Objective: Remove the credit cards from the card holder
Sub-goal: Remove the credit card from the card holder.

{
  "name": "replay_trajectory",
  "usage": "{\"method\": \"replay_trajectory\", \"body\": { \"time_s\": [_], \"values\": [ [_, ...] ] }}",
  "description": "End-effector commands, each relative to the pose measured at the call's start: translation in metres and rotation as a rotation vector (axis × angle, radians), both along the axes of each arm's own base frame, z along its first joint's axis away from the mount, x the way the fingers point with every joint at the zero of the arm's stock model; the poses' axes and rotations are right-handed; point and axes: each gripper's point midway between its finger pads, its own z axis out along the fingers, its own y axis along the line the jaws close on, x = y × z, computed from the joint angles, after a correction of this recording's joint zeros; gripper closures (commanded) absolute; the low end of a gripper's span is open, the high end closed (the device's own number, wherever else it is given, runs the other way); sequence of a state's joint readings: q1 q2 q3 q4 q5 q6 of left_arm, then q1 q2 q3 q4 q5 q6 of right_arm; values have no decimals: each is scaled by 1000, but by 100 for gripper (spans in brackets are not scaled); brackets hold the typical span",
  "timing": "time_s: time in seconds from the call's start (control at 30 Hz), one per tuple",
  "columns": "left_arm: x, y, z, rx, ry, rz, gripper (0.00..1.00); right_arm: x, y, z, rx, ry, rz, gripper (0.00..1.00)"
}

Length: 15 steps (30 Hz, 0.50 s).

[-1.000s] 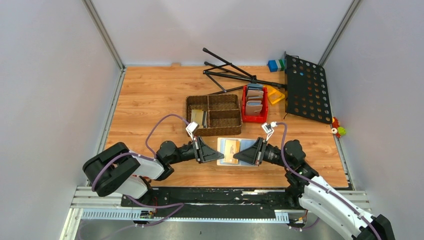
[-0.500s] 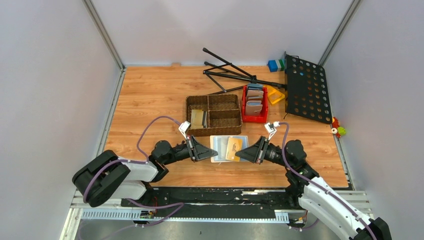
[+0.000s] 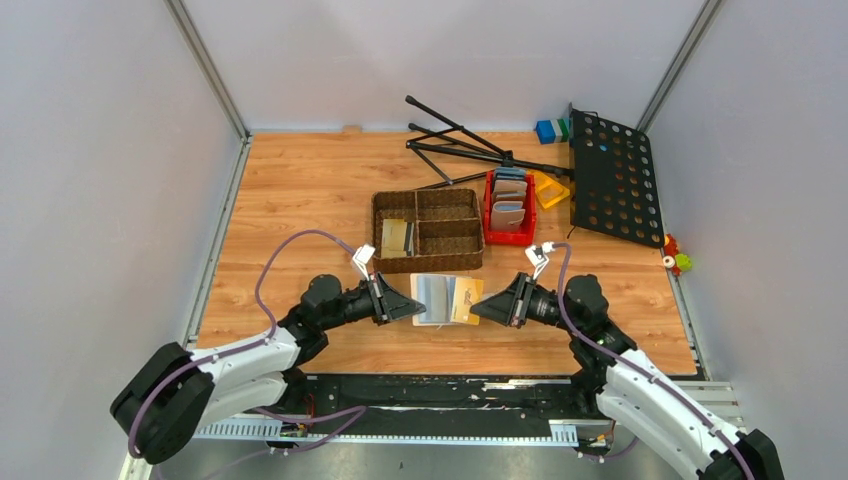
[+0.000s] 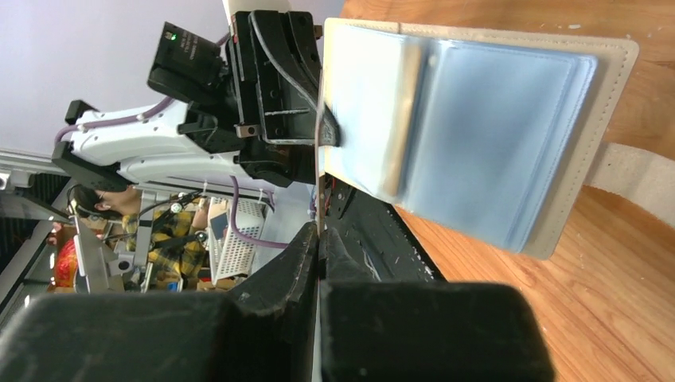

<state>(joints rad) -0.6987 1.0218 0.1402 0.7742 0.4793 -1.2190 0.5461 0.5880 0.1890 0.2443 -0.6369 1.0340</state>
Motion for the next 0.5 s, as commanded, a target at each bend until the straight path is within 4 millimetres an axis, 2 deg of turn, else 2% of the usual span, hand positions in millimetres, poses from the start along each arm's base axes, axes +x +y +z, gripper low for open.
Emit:
{"method": "replay_trajectory", "body": {
  "time_s": [0.0, 0.17, 0.47],
  "values": [
    [11, 13, -29, 223, -10, 59, 100, 19, 0, 15, -91, -100, -33, 99],
    [12, 27, -49, 330, 21, 99, 100, 50, 12, 27, -171, -147, -41, 100],
    [15, 52, -80, 533, 47, 157, 100, 122, 52, 12, -336, -112, -1, 100]
  ]
}}
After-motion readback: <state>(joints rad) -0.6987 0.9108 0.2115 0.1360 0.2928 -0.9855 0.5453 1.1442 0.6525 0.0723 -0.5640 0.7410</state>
